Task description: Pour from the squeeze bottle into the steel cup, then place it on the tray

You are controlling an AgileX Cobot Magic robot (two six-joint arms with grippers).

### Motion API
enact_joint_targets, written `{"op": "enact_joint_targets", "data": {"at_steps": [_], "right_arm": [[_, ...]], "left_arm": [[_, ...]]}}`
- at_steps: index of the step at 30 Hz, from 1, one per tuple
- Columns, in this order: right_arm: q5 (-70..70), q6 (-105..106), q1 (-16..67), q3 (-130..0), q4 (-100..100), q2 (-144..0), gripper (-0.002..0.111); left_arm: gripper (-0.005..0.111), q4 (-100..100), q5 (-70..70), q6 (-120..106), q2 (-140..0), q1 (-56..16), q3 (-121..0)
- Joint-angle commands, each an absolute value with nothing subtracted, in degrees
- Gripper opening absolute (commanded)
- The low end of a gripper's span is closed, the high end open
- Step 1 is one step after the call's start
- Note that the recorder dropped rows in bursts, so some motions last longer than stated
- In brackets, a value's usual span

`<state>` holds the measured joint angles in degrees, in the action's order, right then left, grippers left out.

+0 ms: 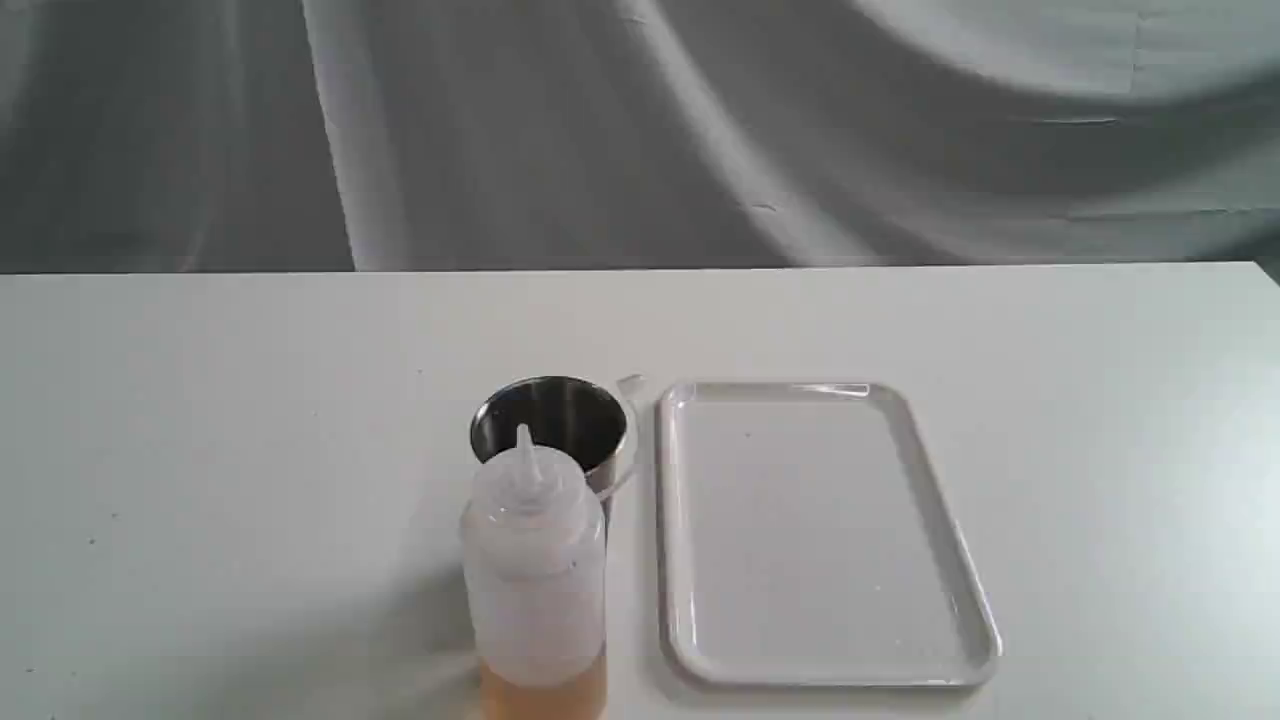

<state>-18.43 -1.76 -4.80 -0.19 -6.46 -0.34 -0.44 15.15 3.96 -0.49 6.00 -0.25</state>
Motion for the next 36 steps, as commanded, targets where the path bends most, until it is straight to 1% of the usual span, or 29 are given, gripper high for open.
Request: {"op": "enact_joint_targets", "data": {"at_steps": [1, 4, 10, 13, 17, 21, 23, 27, 32, 36], "right_arm": [[-15.95, -1.75, -5.25, 0.0, -6.05, 0.0, 0.0], [-15.44, -1.75, -5.25, 0.0, -4.64, 0.0, 0.0], [-9.97, -1.75, -5.25, 0.0, 0.68, 0.0, 0.0], [-6.44, -1.87, -5.25, 0.0, 8.14, 0.0, 0.0], [-3.45, -1.87, -5.25, 0.0, 22.89, 0.0, 0.0], [-3.02, -1.87, -5.25, 0.0, 35.3, 0.0, 0.0], [-3.02, -1.72, -5.25, 0.0, 37.84, 0.0, 0.0], [-8.58, 0.4, -5.25, -1.05, 36.88, 0.0, 0.0], [-17.47, 6.54, -5.25, -8.82, 36.28, -0.4, 0.0], [-27.96, 15.34, -5.25, -17.49, 36.15, -9.49, 0.0]], "left_arm": [[0.008, -0.67, 15.22, 4.09, -0.65, 5.74, 0.0], [0.008, -0.67, 15.22, 4.09, -0.65, 5.74, 0.0], [0.008, -0.67, 15.22, 4.09, -0.65, 5.74, 0.0], [0.008, -0.67, 15.22, 4.09, -0.65, 5.74, 0.0], [0.008, -0.67, 15.22, 4.09, -0.65, 5.74, 0.0], [0.008, -0.67, 15.22, 4.09, -0.65, 5.74, 0.0], [0.008, -0.67, 15.22, 4.09, -0.65, 5.74, 0.0], [0.008, -0.67, 15.22, 4.09, -0.65, 5.74, 0.0], [0.008, -0.67, 15.22, 4.09, -0.65, 5.74, 0.0], [0.008, -0.67, 15.22, 4.09, -0.65, 5.74, 0.0]]}}
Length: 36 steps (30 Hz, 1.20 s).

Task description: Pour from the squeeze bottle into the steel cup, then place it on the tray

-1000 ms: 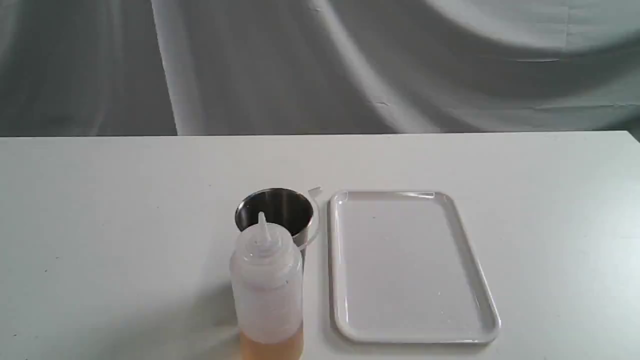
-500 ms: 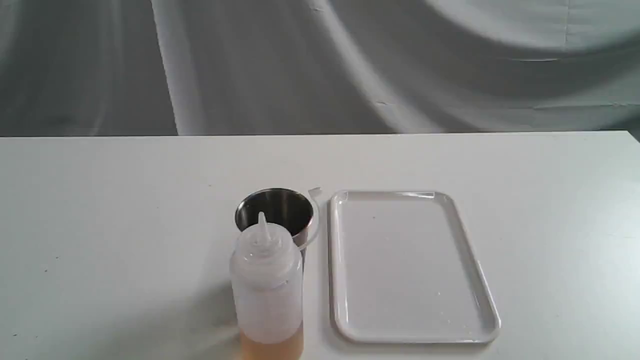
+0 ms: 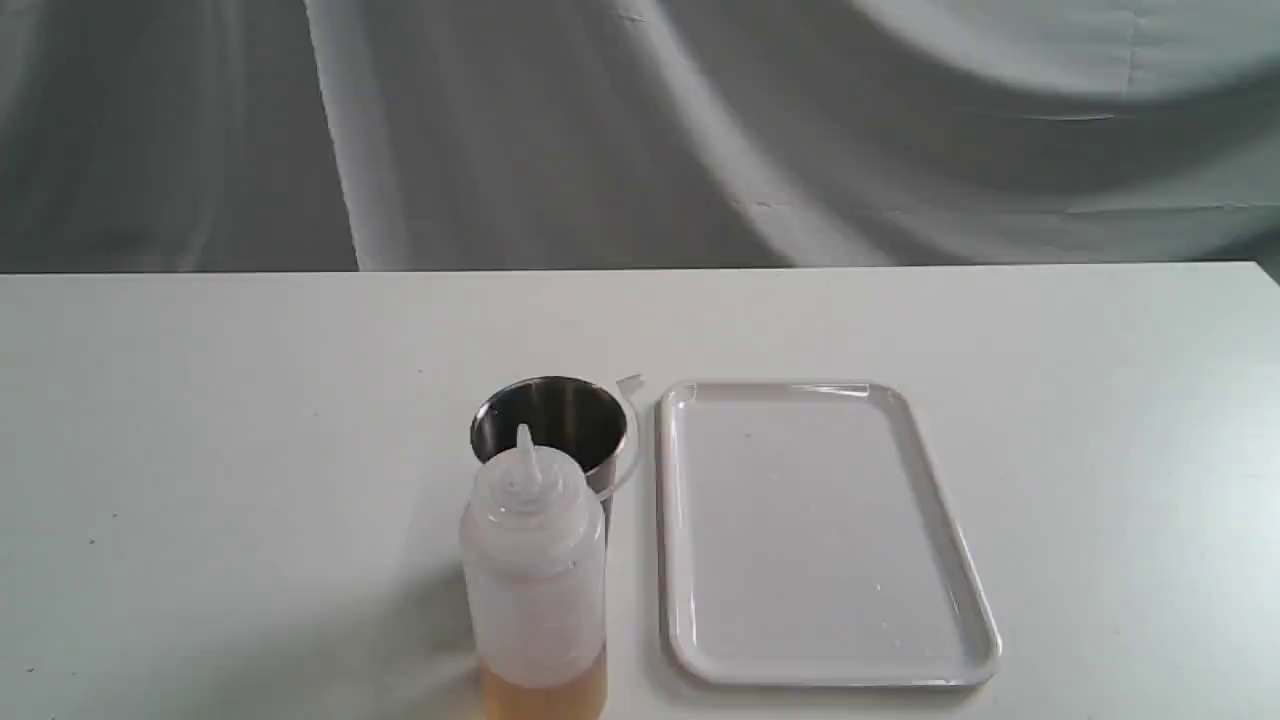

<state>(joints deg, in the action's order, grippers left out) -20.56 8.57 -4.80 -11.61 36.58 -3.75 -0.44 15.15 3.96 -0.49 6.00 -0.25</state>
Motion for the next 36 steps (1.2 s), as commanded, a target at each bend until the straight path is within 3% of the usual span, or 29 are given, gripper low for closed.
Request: {"op": "enact_joint_targets", "data": {"at_steps": [1, 8, 16, 26, 36], "right_arm": [[-30.74, 18.01, -5.25, -20.07, 36.15, -13.0, 0.0], [-39.73, 30.74, -4.45, -37.39, 37.4, -37.38, 0.0], [-34.32, 36.03, 15.17, -50.82, 32.06, -60.08, 0.0], [-11.93, 34.22, 30.6, -49.25, 26.53, -69.63, 0.0], [11.49, 34.12, 38.11, -33.16, 33.05, -69.77, 0.0]], "left_arm": [[0.008, -0.67, 15.22, 4.09, -0.65, 5.74, 0.0], [0.008, -0.67, 15.22, 4.09, -0.65, 5.74, 0.0], [0.008, -0.67, 15.22, 4.09, -0.65, 5.74, 0.0], [0.008, -0.67, 15.22, 4.09, -0.65, 5.74, 0.0], [0.008, -0.67, 15.22, 4.09, -0.65, 5.74, 0.0]]}}
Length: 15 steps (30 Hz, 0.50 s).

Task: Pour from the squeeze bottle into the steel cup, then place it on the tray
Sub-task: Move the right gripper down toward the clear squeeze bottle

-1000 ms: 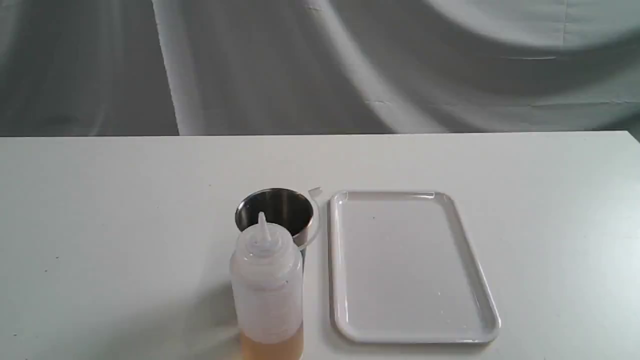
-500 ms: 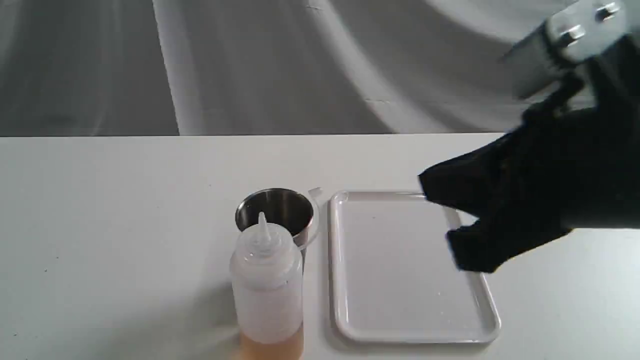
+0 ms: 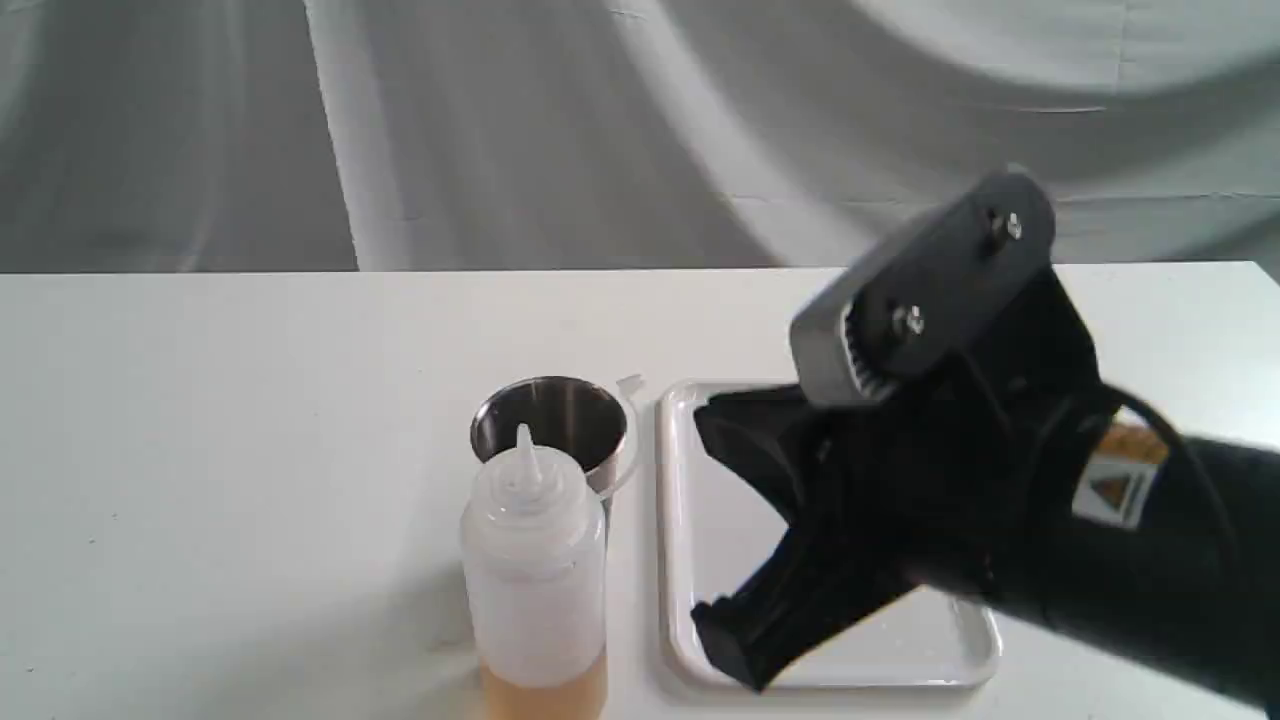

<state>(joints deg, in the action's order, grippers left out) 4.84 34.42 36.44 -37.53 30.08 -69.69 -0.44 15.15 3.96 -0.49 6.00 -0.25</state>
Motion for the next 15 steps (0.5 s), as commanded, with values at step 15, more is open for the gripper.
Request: {"op": "enact_joint_targets", "data": {"at_steps": [15], "right_arm": [[21.51, 28.95, 47.44, -25.7, 33.02, -75.16, 0.0]], "left_arm": [[0.008, -0.67, 15.22, 4.09, -0.65, 5.74, 0.0]]}}
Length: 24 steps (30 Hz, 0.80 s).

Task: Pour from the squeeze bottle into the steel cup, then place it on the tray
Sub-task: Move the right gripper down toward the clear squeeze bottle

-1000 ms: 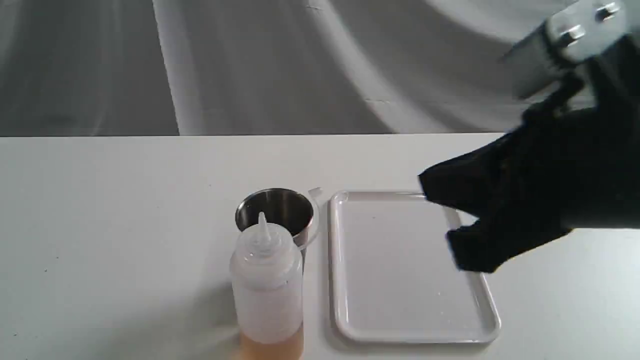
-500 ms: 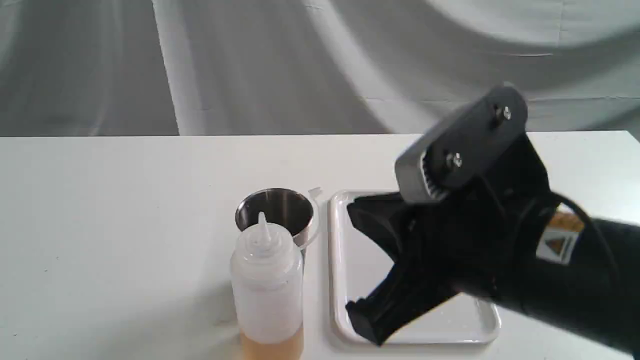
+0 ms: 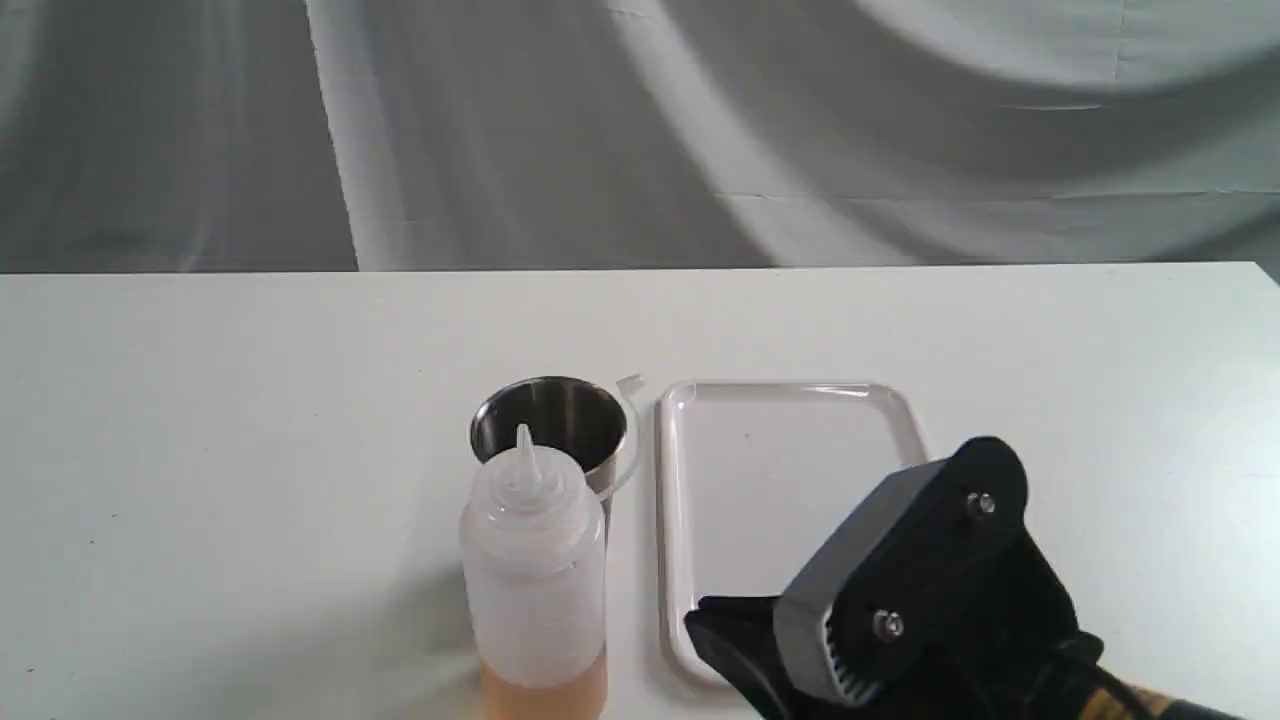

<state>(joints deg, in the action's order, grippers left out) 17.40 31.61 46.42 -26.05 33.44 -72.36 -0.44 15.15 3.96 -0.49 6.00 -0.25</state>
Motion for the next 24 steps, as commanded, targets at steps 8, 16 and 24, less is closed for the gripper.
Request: {"op": "enact_joint_targets", "data": {"at_steps": [8, 16, 24], "right_arm": [[40.83, 13.07, 51.06, -25.7, 19.62, -88.3, 0.0], [45.71, 9.41, 52.05, -25.7, 17.74, -97.23, 0.0], [46.08, 9.15, 52.05, -25.7, 18.59, -98.37, 0.0]], "left_arm": [[0.008, -0.67, 15.22, 4.09, -0.65, 5.74, 0.0], [0.008, -0.67, 15.22, 4.09, -0.65, 5.74, 0.0], [0.008, -0.67, 15.22, 4.09, -0.65, 5.74, 0.0]]}}
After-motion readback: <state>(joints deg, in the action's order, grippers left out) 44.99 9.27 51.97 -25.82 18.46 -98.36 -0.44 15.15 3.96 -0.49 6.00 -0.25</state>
